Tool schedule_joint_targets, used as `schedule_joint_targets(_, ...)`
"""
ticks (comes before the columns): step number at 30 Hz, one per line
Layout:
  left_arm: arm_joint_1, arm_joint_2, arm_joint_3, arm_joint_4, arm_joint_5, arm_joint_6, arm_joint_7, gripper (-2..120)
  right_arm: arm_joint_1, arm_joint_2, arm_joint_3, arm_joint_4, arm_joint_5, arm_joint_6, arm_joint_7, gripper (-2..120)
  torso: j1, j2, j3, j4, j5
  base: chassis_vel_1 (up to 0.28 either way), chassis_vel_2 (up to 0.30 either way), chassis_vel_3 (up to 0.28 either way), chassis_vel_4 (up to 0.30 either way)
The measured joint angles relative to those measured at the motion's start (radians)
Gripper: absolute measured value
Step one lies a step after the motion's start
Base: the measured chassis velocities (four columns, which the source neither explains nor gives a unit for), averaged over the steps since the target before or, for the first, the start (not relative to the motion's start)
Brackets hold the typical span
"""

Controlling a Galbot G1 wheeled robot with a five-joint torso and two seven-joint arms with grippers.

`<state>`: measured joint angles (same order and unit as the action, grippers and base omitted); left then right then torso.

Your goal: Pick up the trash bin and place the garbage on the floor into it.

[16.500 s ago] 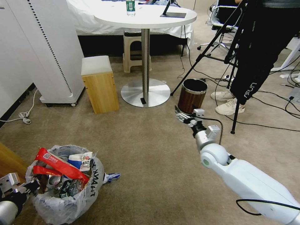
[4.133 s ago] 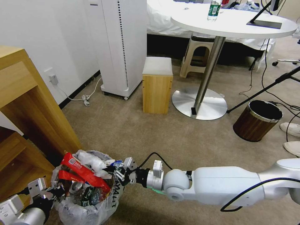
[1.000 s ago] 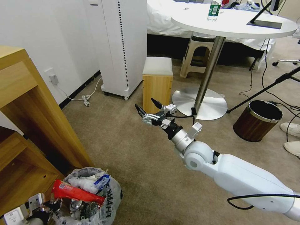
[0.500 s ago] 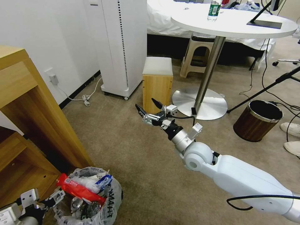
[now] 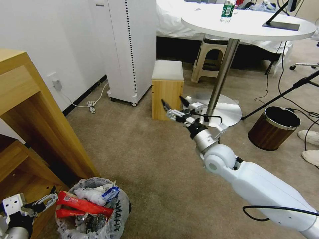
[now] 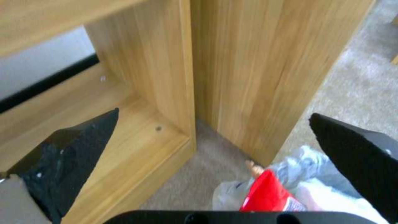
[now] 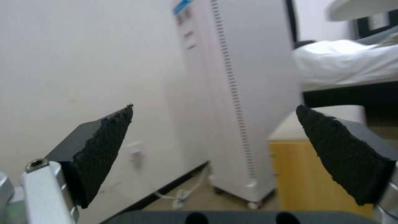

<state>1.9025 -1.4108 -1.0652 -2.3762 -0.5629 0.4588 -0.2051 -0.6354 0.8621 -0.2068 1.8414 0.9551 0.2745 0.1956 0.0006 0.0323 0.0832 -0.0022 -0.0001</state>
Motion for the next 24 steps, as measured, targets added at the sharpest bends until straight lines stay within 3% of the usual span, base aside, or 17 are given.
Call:
schedule_joint_targets(5, -0.002, -0.004, 0.0, -0.011, 0.014, -0.021, 0.009, 105, -0.034, 0.002, 0.056, 0.004, -0.02, -0.007, 0.022, 100, 0.0, 0.0, 0.0, -0.0001, 0.0006, 0.0, 0.0, 0.0, 0.0)
schedule_joint_targets(9, -0.001, -0.009, 0.004, -0.047, 0.041, -0.047, 0.02, 100, -0.198, -0.001, 0.309, 0.032, -0.139, -0.104, 0.12, 100, 0.0, 0.0, 0.0, 0.0001, 0.0002, 0.0, 0.0, 0.0, 0.0)
schedule_joint_targets(10, -0.001, -0.009, 0.004, -0.047, 0.041, -0.047, 0.02, 100, -0.198, -0.001, 0.309, 0.032, -0.139, -0.104, 0.12, 100, 0.0, 0.0, 0.0, 0.0001, 0.0002, 0.0, 0.0, 0.0, 0.0)
schedule_joint_targets(13, 0.001, -0.007, 0.003, -0.072, 0.042, -0.047, 0.019, 100, -0.297, 0.006, 0.461, 0.075, -0.203, -0.197, 0.18, 100, 0.0, 0.0, 0.0, -0.0005, 0.0006, 0.0, 0.0, 0.0, 0.0)
schedule_joint_targets(14, 0.001, -0.007, 0.003, -0.072, 0.042, -0.047, 0.019, 100, -0.297, 0.006, 0.461, 0.075, -0.203, -0.197, 0.18, 100, 0.0, 0.0, 0.0, -0.0005, 0.0006, 0.0, 0.0, 0.0, 0.0)
schedule_joint_targets(17, 0.004, -0.007, 0.013, -0.095, 0.048, -0.044, 0.017, 100, -0.379, 0.018, 0.587, 0.109, -0.225, -0.239, 0.206, 100, 0.0, 0.0, 0.0, -0.0002, 0.0004, 0.0, 0.0, 0.0, 0.0)
schedule_joint_targets(24, 0.019, -0.013, 0.037, -0.125, 0.085, -0.044, 0.036, 100, -0.514, 0.02, 0.688, 0.173, -0.275, -0.266, 0.219, 100, 0.0, 0.0, 0.0, -0.0001, 0.0, 0.0, 0.0, 0.0, 0.0)
